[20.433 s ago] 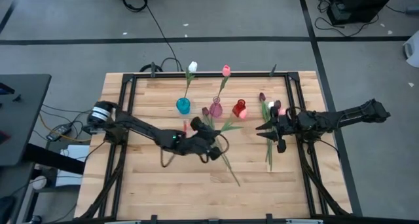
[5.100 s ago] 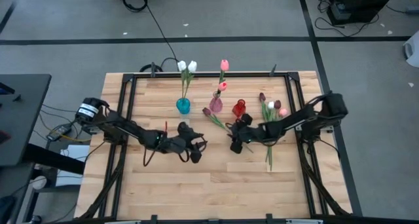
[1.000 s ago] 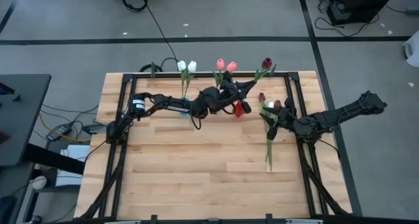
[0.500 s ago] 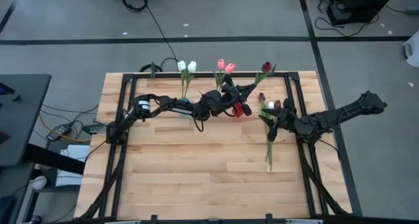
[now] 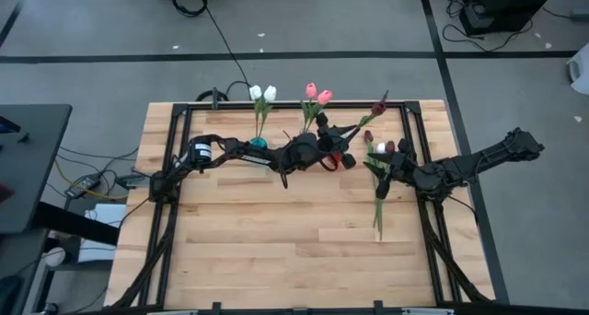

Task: Sort flowers into vase by color
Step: Put the left red tulip into the red vase

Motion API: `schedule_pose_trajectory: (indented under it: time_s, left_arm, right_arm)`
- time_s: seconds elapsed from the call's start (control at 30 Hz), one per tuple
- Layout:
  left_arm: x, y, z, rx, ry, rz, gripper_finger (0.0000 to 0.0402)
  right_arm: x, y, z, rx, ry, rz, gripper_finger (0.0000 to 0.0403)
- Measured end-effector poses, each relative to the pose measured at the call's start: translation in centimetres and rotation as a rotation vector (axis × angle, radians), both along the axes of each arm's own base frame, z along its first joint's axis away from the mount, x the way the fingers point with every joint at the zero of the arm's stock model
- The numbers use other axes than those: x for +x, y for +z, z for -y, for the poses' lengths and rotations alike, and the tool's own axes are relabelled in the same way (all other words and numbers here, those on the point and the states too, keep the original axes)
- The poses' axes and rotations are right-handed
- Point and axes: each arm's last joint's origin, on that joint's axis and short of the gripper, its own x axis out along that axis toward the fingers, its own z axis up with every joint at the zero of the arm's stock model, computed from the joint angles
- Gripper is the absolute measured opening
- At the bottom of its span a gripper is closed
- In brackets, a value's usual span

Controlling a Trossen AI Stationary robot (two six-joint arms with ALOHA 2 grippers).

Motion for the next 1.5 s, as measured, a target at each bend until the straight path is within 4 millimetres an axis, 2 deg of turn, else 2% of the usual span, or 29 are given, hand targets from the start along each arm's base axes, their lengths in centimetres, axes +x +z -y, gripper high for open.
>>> schedule_pose_trajectory:
  time_s: [0.2, 0.4, 0.53, 0.7, 0.8, 0.9, 1.03, 1.17, 1.27, 1.4, 1.5]
  left_arm:
    - [-0.2, 0.2, 3.1, 0.054, 0.237, -0.074, 0.0134]
    - [-0.2, 0.1, 6.1, 0.008, 0.251, -0.139, 0.0144]
    - [-0.7, 0.5, 7.2, -0.127, 0.158, -0.212, 0.0144]
    - [-1.3, 0.1, 8.6, -0.273, -0.132, -0.378, 0.0137]
    - [-1.6, -0.9, 9.2, -0.326, -0.277, -0.501, 0.0136]
    - [-2.2, -2.4, 9.4, -0.319, -0.313, -0.573, 0.0135]
    - [-3.9, -5.0, 10.0, -0.235, -0.379, -0.529, 0.0135]
    - [-6.3, -5.5, 9.8, -0.220, -0.504, -0.416, 0.0135]
    - [-8.4, -6.2, 9.2, -0.229, -0.482, -0.458, 0.0135]
    - [-10.8, -4.8, 9.1, -0.218, -0.460, -0.442, 0.0135]
    - [-12.7, -4.6, 9.0, -0.234, -0.447, -0.461, 0.0135]
  right_arm:
    - [0.0, 0.0, 0.0, 0.003, -0.001, 0.001, 0.0150]
    - [-0.1, -0.2, 0.0, 0.020, -0.007, -0.003, 0.0146]
    - [-0.2, -0.6, 0.1, 0.046, -0.015, -0.029, 0.0144]
    - [-0.2, -1.0, 0.2, 0.128, -0.029, -0.037, 0.0144]
    - [-0.1, -0.9, 0.6, 0.209, -0.099, -0.058, 0.0144]
    - [0.3, -1.4, 1.0, 0.335, -0.187, -0.116, 0.0143]
    - [1.1, -3.0, 1.6, 0.499, -0.307, -0.227, 0.0142]
    - [2.2, -4.9, 2.1, 0.647, -0.387, -0.334, 0.0141]
    - [2.8, -6.2, 2.5, 0.685, -0.427, -0.425, 0.0141]
    - [3.2, -7.5, 2.9, 0.691, -0.478, -0.493, 0.0141]
    - [3.5, -7.8, 3.0, 0.689, -0.508, -0.516, 0.0141]
